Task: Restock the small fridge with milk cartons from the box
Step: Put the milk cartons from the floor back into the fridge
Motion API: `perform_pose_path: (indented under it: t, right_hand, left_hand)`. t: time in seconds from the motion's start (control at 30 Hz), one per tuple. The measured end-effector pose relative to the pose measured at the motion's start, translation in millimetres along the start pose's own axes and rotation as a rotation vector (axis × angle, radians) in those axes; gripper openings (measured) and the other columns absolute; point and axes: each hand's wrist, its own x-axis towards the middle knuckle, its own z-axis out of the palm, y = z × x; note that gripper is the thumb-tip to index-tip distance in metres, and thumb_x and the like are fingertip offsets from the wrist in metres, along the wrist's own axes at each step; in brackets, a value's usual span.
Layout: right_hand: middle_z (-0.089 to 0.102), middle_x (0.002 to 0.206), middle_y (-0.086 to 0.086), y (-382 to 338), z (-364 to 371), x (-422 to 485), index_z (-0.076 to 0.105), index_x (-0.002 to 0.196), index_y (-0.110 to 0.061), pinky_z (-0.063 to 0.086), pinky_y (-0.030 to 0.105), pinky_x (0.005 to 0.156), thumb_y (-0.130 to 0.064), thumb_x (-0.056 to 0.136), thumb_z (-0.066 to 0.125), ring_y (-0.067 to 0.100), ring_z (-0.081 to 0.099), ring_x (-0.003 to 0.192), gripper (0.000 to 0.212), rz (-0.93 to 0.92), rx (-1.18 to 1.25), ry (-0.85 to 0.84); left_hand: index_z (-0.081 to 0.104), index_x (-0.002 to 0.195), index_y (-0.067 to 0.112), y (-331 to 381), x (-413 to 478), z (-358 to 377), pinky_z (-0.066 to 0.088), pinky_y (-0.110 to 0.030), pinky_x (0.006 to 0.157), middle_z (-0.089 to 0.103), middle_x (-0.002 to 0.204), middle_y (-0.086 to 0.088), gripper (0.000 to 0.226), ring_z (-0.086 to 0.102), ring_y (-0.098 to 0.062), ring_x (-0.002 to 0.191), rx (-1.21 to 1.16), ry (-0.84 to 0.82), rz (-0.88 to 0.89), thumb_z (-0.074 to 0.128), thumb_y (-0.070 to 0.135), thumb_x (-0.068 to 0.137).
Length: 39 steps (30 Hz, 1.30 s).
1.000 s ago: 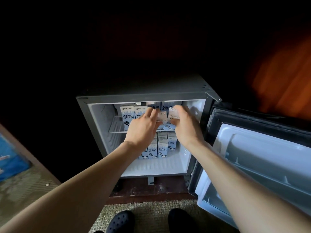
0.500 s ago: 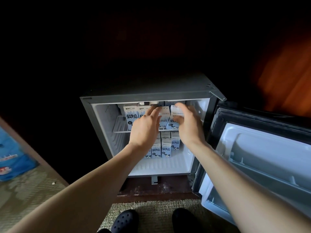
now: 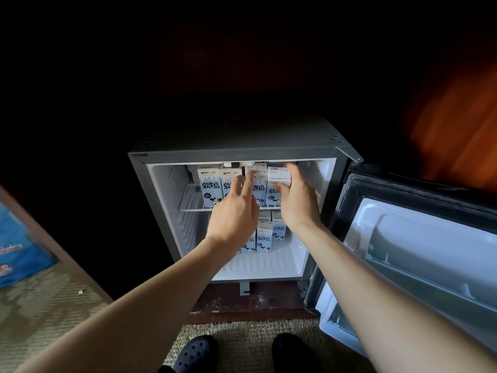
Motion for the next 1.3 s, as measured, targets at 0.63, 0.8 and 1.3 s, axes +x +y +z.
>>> perform_pose_path:
  t: [0.63,0.8,1.3]
  right_hand:
    - [0.062,0.097,0.011,-2,13,6,0.034,0.143,-0.019,0.042,0.03,0.066,-0.024,0.106,0.042,0.026,0.063,0.083,0.038,0.132,-0.055,-0.086]
    - [0.059,0.107,0.009,-2,17,5,0.044,0.131,-0.008,0.038,0.03,0.071,-0.024,0.107,0.041,0.024,0.055,0.087,0.03,0.225,-0.06,-0.136]
    - [0.049,0.117,0.005,3,7,-14,0.039,0.141,-0.003,0.04,0.022,0.072,-0.014,0.102,0.047,0.01,0.047,0.069,0.041,0.17,-0.295,-0.348]
  left_hand:
    - [0.022,0.155,0.018,-4,-11,7,0.056,-0.039,0.068,0.031,0.158,-0.002,0.06,0.066,-0.03,0.1,0.03,-0.179,0.035,0.041,0.019,0.098]
    - [0.025,0.153,0.019,-10,-13,8,0.055,-0.04,0.078,0.03,0.159,0.002,0.059,0.054,-0.024,0.126,0.083,-0.203,0.042,0.042,0.02,0.096]
    - [0.023,0.155,0.02,-23,-25,3,0.026,-0.037,0.119,0.025,0.162,-0.001,0.065,0.028,-0.02,0.146,0.173,-0.319,0.135,0.047,0.022,0.095]
